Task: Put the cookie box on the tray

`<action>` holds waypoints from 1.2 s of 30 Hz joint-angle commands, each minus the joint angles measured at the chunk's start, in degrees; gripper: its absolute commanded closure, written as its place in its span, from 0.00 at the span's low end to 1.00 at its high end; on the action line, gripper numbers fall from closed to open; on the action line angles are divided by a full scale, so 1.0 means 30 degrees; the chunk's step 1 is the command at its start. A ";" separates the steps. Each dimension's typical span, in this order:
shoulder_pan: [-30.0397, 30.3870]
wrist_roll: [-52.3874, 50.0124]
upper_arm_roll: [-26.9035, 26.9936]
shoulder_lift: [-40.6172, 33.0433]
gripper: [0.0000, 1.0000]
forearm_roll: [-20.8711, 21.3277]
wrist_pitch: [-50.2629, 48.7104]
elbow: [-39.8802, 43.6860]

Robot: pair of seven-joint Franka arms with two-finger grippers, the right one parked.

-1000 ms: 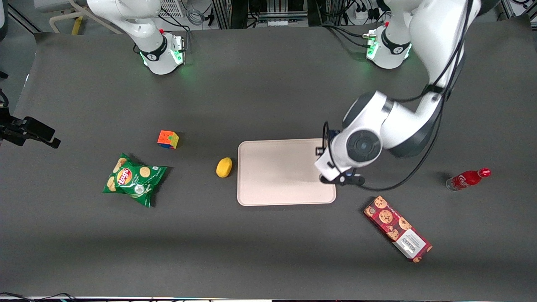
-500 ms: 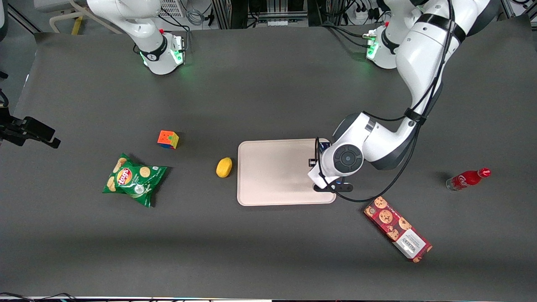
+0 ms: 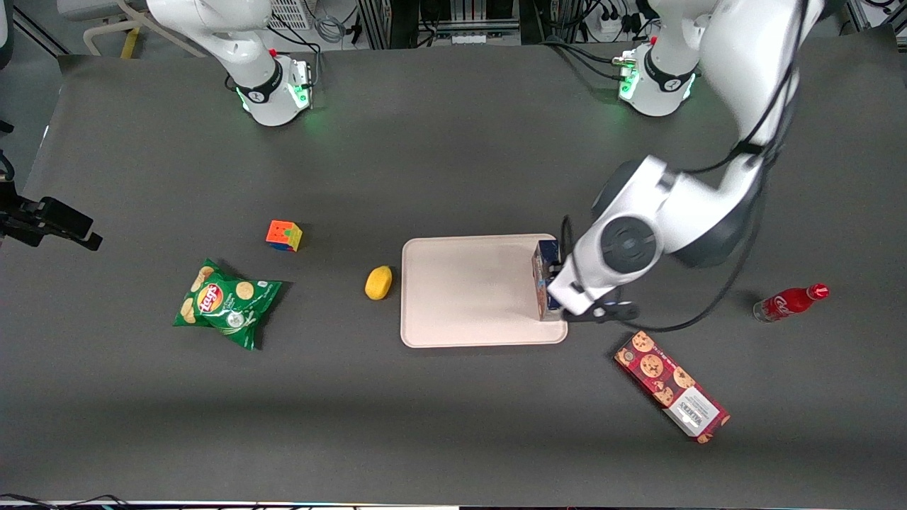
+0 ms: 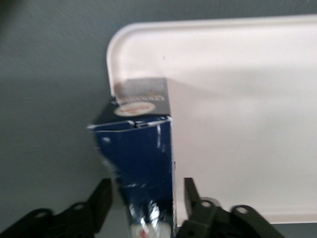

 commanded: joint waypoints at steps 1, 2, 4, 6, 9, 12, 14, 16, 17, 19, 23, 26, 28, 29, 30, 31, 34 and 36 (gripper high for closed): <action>-0.0020 0.2508 0.2511 -0.4633 0.00 -0.1397 -0.3779 0.0646; -0.0020 0.3181 0.2979 -0.5336 0.00 -0.1398 -0.4511 0.0910; -0.0049 0.4878 0.3684 -0.6597 0.00 -0.1135 -0.6064 0.1263; -0.0020 0.7102 0.4445 -0.7682 0.00 -0.0930 -0.7500 0.1265; -0.0020 1.0063 0.5734 -0.9235 0.00 -0.0666 -0.8734 0.0565; 0.0010 1.1709 0.6672 -1.0844 0.00 -0.0665 -0.8331 -0.1597; 0.0010 1.2296 0.7259 -1.2163 0.00 -0.0694 -0.7046 -0.3676; 0.0010 1.2736 0.7611 -1.3626 0.00 -0.0783 -0.5523 -0.6105; 0.0010 1.2971 0.7816 -1.4388 0.00 -0.0812 -0.4674 -0.7423; 0.0010 1.3148 0.8197 -1.5766 0.00 -0.0899 -0.2916 -0.9915; 0.0039 1.3149 0.8345 -1.6769 0.00 -0.0987 -0.1589 -1.1627; 0.0039 1.3178 0.8375 -1.6740 0.00 -0.1046 -0.1560 -1.1451; 0.0010 1.3178 0.8462 -1.6740 0.00 -0.1075 -0.1560 -1.1421; 0.0010 1.3178 0.8637 -1.6711 0.00 -0.1076 -0.1560 -1.1421; -0.0019 1.3178 0.8696 -1.6710 0.00 -0.1105 -0.1560 -1.1421; -0.0020 1.3178 0.8726 -1.6681 0.00 -0.1250 -0.1560 -1.1363; 0.0010 1.3178 0.8814 -1.6535 0.00 -0.1632 -0.1618 -1.1187; 0.0039 1.3178 0.8872 -1.6360 0.00 -0.1632 -0.1618 -1.1041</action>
